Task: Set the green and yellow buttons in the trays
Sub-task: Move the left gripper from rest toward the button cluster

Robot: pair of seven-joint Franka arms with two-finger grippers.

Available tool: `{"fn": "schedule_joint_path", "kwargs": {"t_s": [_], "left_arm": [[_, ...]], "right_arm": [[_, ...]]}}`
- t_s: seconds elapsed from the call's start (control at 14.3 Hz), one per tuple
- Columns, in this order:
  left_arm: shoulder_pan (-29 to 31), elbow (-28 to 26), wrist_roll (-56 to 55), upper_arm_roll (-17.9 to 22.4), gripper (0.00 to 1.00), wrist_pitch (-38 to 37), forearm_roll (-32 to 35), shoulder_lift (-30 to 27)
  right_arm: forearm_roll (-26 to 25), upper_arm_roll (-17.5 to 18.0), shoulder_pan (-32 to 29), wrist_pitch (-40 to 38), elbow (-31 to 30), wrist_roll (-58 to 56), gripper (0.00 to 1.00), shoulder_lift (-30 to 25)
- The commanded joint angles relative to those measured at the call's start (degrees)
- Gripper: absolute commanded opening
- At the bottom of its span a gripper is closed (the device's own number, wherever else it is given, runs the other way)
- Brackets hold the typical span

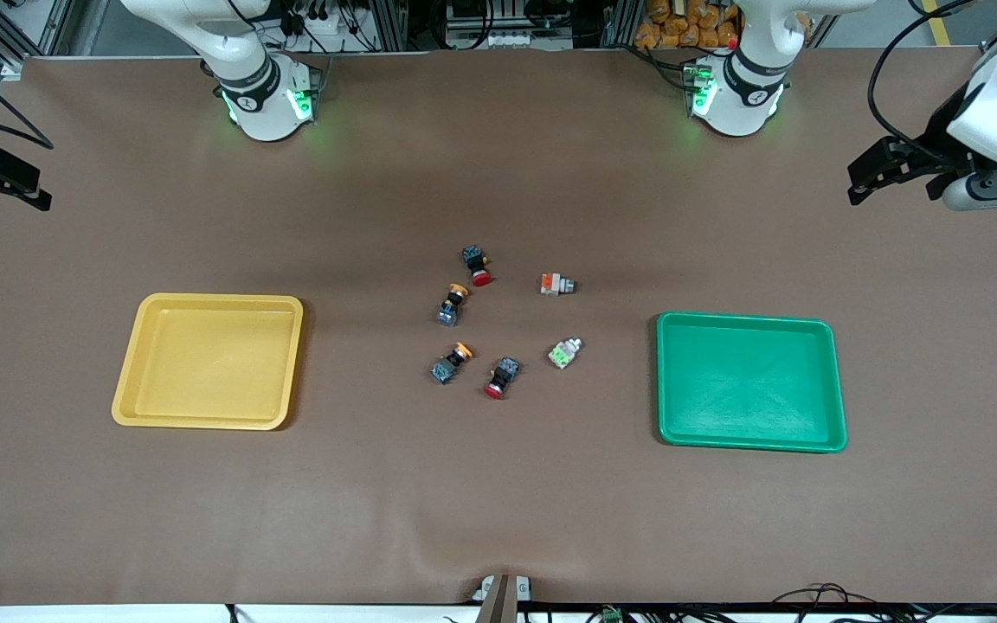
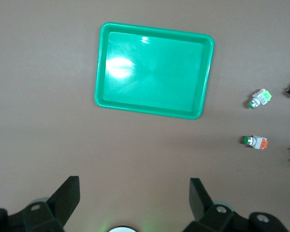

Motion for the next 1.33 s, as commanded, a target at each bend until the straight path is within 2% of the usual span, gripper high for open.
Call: {"fn": "schedule_joint_path", "kwargs": {"t_s": [0.0,0.42,1.12,1.26], "left_arm": [[-0.32,0.02,0.86,0.2,1.0,-1.35,0.14,-0.82],[-0.67,5.29,0.95,-0.15,1.0,-3.03,2.95,2.34],[-0.41,5.04,0.43,-0.41,1.0,-4.88,2.51,4.45],[-0.94,4.95,-0.1,-0.41,1.0,-4.88,2.51,6.29]], "right_arm": [[-0.9,1.02,-1.05,-0.38,-0.06,-0.4,1.0,-0.32],[-0.28,1.02,-1.05,-0.38,-0.06,-0.4,1.0,-0.32],[-0.28,0.93,-1.05,-0.38,0.03,-0.4,1.0,-0.23],[-0.19,0.93,-0.97,-0.29,0.12,-0.4,1.0,-0.23]]}}
